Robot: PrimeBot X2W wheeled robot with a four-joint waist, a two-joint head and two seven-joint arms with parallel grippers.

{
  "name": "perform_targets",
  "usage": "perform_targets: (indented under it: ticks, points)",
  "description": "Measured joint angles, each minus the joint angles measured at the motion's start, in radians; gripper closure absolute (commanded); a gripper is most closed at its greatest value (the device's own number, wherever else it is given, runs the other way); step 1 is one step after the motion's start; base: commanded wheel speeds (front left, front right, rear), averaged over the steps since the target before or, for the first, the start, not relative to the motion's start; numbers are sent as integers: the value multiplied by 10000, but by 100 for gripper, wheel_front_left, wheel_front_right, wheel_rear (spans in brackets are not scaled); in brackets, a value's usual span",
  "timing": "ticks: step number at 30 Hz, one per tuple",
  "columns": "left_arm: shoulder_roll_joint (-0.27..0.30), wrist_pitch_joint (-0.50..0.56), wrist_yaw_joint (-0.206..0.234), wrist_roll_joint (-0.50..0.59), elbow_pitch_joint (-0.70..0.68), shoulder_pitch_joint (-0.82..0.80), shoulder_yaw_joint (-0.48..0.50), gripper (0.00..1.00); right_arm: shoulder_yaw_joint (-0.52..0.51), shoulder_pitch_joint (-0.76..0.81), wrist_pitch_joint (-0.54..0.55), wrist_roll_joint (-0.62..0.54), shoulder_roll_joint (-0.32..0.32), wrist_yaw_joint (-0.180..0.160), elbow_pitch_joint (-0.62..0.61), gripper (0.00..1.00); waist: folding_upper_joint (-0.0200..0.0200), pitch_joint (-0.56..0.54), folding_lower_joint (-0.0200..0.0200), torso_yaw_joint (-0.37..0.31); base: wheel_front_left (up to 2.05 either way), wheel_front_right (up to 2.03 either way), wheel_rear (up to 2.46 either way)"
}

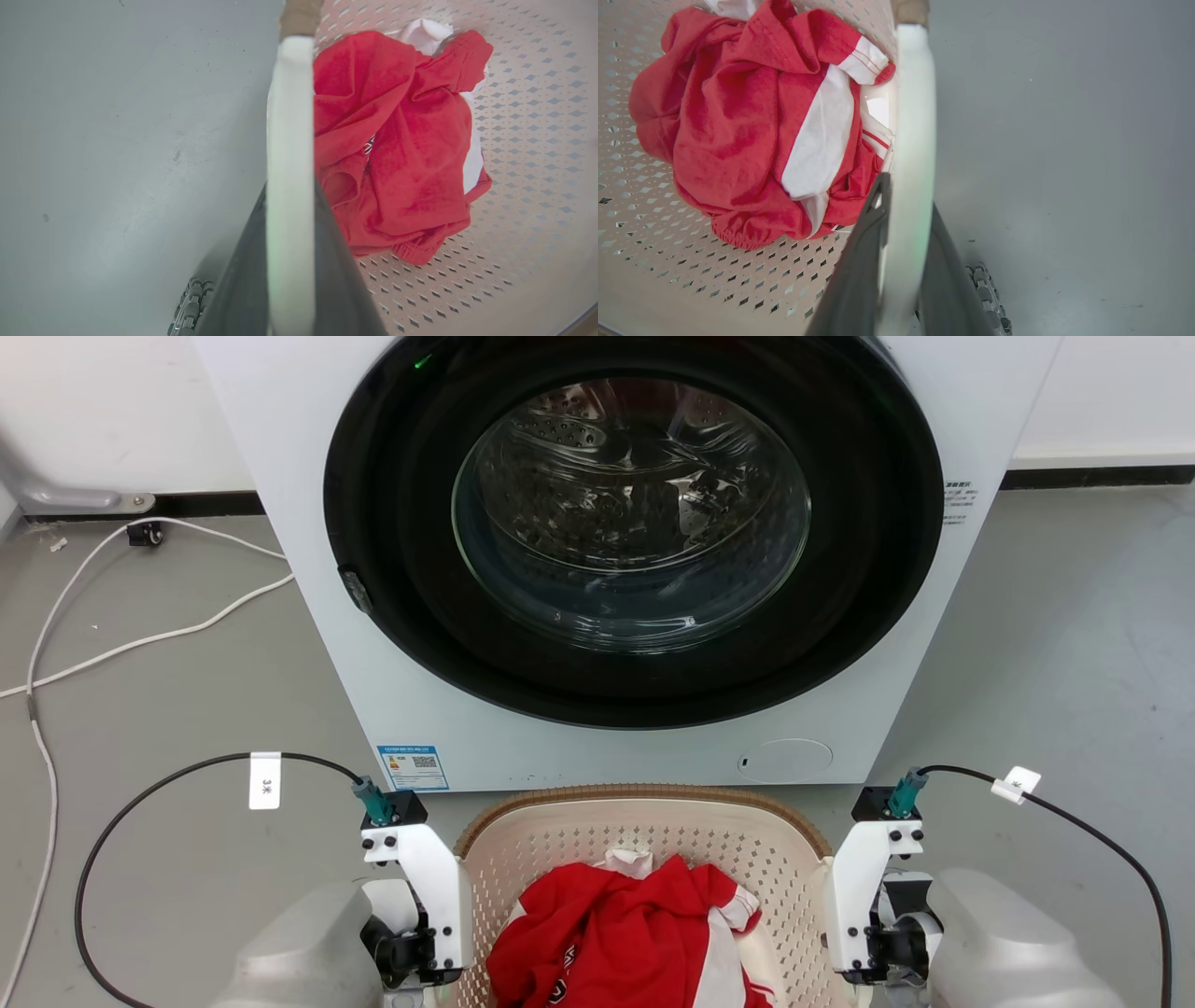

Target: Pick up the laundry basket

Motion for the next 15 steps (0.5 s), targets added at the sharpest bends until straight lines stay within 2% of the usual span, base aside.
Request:
perform_targets:
  ticks: [15]
  points:
    - [-4, -42, 0, -119, -19, 43, -94, 100, -8, 5, 54, 13, -33, 0, 0, 100, 0, 5, 0, 14, 0, 0, 0]
